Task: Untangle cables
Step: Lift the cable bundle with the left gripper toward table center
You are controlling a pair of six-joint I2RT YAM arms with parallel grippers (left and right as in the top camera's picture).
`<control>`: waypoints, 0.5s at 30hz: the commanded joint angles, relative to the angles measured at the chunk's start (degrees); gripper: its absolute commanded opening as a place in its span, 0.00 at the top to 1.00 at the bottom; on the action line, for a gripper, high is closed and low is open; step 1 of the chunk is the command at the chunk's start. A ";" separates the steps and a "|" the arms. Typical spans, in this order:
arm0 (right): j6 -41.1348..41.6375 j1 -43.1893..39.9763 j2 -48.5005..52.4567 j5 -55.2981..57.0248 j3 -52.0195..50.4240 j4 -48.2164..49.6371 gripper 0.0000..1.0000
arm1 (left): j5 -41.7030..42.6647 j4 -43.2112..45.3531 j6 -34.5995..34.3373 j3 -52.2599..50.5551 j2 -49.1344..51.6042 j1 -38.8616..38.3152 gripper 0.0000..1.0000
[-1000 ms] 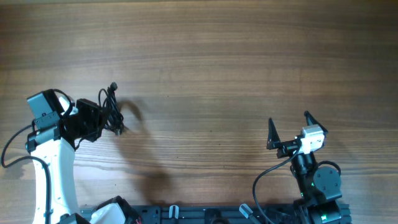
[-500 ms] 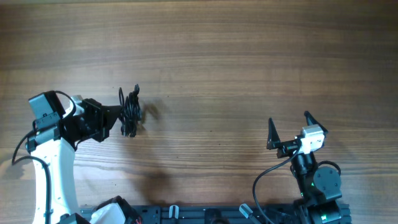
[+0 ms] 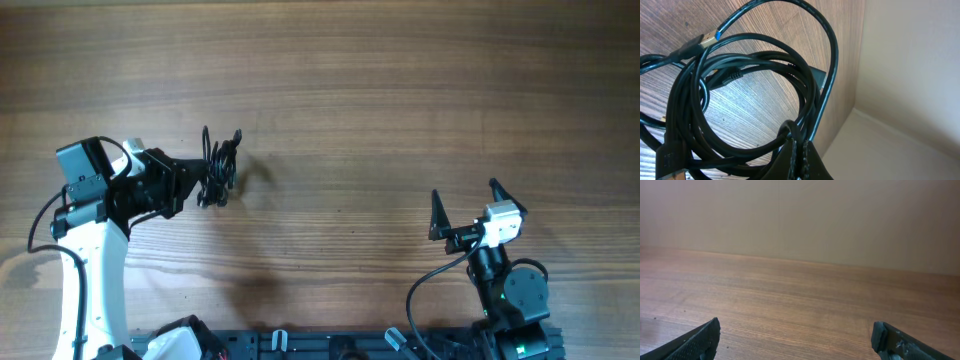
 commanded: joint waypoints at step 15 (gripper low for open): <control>5.16 -0.24 8.20 -16.44 18.58 0.44 0.00 | 18.56 0.39 -3.96 0.17 -0.59 -0.22 0.96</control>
